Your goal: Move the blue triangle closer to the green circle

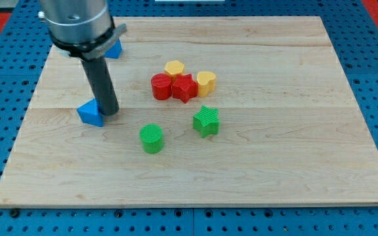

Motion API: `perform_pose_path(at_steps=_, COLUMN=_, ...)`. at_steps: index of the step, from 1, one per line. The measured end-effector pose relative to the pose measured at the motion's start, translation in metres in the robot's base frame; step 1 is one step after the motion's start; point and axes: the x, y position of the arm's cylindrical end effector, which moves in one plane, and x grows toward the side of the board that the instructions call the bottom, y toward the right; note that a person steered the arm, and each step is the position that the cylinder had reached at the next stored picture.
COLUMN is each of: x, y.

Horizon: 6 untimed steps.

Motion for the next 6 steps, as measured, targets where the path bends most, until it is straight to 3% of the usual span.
perform_pose_path(at_steps=1, x=-0.049, y=-0.001)
perform_pose_path(at_steps=2, x=-0.023, y=-0.062)
perform_pose_path(at_steps=4, x=0.077, y=0.042)
perform_pose_path(at_steps=5, x=0.107, y=-0.015)
perform_pose_path(at_steps=6, x=0.178, y=0.06)
